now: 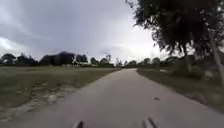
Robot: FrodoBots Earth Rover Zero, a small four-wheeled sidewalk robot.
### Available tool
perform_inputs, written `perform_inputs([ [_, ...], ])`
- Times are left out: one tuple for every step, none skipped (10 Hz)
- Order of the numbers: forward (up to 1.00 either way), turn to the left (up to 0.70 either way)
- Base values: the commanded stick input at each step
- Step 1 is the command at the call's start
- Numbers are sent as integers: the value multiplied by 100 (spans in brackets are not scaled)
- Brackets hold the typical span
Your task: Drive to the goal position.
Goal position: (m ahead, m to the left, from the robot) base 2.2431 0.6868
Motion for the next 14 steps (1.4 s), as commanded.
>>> perform_inputs([
  [100, 0],
  [100, 0],
  [100, 0],
  [100, 0],
  [100, 0],
  [100, 0],
  [100, 0],
  [100, 0],
  [100, 0],
  [100, 0],
  [100, 0],
  [100, 0],
  [100, 0],
  [100, 0],
])
